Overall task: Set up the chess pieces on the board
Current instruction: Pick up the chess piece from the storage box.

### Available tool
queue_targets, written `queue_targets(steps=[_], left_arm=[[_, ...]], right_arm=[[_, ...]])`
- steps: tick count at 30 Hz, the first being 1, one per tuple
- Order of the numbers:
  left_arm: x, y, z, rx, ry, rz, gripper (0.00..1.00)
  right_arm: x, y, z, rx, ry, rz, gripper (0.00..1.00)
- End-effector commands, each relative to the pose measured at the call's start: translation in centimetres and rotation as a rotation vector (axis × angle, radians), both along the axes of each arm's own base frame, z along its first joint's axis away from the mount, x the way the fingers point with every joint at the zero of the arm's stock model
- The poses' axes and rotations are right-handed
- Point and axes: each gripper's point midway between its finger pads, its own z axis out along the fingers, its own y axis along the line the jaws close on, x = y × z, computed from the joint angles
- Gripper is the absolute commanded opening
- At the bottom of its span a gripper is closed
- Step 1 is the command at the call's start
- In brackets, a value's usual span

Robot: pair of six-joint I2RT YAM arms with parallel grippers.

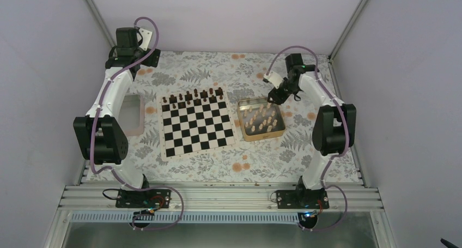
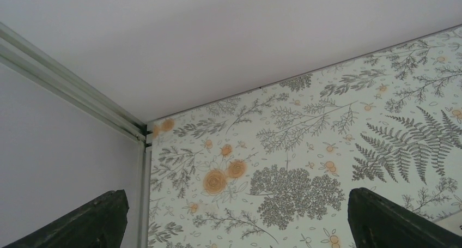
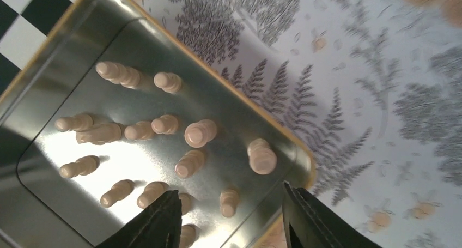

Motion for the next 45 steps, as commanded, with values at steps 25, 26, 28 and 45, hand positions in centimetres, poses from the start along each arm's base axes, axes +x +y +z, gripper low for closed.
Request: queue_targets(steps=[25, 26, 28, 45], left_arm=[[0.2, 1.6, 1.9, 0.03, -0.081, 0.077, 1.0], [0.2, 1.7, 1.9, 0.032, -0.08, 0.081, 1.0], [0.2, 1.8, 2.0, 0.034, -0.083, 0.085, 1.0], [-0.2, 1.6, 1.7, 0.031, -0.083, 0.076, 1.0]], right_arm=[[0.6, 0.3, -5.8, -0.054, 0.109, -0.02, 0.48], [0.7, 0.3, -5.9, -0.054, 0.11, -0.021, 0.48], [0.9, 0.2, -6.1, -0.06, 0.11, -0.025, 0.48], [1.8, 1.1, -7.2, -0.082, 0.11, -0.019, 0.44]])
